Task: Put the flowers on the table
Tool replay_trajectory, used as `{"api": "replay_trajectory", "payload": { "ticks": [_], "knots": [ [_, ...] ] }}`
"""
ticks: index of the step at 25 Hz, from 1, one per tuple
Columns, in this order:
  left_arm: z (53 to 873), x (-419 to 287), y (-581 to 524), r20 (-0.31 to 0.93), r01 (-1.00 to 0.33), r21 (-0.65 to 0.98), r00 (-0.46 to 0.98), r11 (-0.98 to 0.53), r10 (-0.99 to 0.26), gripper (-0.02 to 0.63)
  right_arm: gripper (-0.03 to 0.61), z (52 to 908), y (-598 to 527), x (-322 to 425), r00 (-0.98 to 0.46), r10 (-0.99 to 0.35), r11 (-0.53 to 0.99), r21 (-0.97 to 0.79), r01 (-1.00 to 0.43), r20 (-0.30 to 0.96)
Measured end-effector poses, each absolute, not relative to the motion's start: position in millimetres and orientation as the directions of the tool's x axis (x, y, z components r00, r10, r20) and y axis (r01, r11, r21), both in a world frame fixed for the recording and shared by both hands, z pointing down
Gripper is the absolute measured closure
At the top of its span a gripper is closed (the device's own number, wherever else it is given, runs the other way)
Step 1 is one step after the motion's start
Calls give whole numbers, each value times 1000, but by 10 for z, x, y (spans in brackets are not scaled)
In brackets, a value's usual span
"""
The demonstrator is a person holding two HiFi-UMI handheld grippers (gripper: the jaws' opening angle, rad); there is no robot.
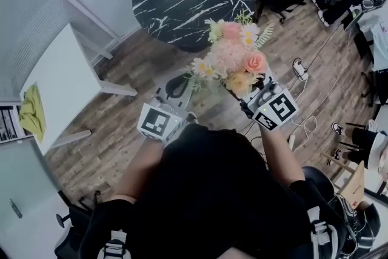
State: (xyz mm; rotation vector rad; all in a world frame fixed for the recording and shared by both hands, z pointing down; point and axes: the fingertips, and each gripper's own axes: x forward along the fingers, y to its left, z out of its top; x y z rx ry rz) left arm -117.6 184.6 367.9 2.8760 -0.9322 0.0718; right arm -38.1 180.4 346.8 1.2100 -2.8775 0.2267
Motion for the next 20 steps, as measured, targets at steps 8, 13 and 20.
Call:
{"api": "replay_trajectory", "payload": {
  "ticks": [8, 13, 20],
  "knots": [
    [3687, -1364, 1550, 77, -569, 114, 822, -814, -564, 606, 239, 3456, 1558, -507, -673, -737, 661, -136, -738, 68],
    [3703, -1311, 1436, 70, -561, 119, 828, -819, -556, 606, 239, 3442, 1462, -446, -663, -746, 652, -136, -746, 64],
    [3706, -1153, 1233, 81, -567, 106, 823, -817, -562, 606, 239, 3505, 1208, -243, -661, -749, 648, -150, -746, 54]
  ]
}}
